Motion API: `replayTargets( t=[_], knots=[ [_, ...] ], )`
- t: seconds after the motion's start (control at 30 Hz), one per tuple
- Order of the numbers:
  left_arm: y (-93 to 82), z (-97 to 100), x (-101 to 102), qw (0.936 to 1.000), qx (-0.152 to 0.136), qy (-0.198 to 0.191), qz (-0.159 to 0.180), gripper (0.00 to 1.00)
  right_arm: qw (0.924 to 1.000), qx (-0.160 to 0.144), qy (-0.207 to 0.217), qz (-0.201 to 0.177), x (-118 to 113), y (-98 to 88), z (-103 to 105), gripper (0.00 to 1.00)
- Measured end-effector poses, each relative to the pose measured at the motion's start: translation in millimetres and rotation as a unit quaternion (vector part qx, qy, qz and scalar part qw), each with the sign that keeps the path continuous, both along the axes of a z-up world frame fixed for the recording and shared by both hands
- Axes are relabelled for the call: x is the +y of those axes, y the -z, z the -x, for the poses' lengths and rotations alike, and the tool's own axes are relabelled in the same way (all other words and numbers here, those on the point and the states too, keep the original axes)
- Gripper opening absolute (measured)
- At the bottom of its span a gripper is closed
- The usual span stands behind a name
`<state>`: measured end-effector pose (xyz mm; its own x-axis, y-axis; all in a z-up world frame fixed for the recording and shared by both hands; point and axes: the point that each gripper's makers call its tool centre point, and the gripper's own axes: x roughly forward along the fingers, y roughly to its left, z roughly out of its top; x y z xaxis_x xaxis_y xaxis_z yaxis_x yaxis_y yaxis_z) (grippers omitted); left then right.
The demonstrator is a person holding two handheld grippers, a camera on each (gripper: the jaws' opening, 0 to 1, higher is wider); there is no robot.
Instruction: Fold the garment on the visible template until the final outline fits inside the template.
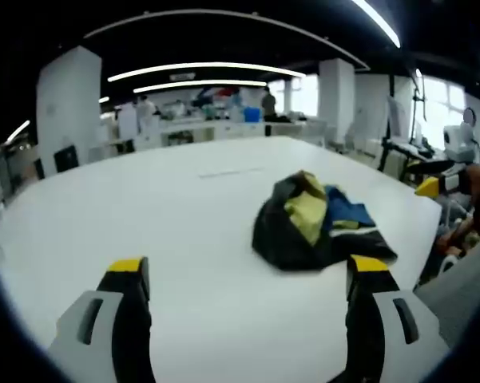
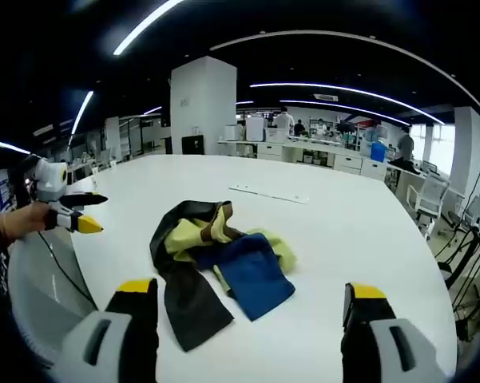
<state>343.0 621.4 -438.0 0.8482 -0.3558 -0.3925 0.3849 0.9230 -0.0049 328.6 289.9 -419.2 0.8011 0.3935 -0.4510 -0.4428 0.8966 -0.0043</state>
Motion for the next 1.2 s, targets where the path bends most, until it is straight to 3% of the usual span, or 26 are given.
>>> replayTargets(
  t=[1.2],
  knots=[
    [2.1, 2.4, -0.2, 1.0, 0.008, 0.001, -0.004, 0.98, 0.9999, -0.007, 0.012, -0.004, -5.3, -3.1, 0.6, 0.97]
  ],
)
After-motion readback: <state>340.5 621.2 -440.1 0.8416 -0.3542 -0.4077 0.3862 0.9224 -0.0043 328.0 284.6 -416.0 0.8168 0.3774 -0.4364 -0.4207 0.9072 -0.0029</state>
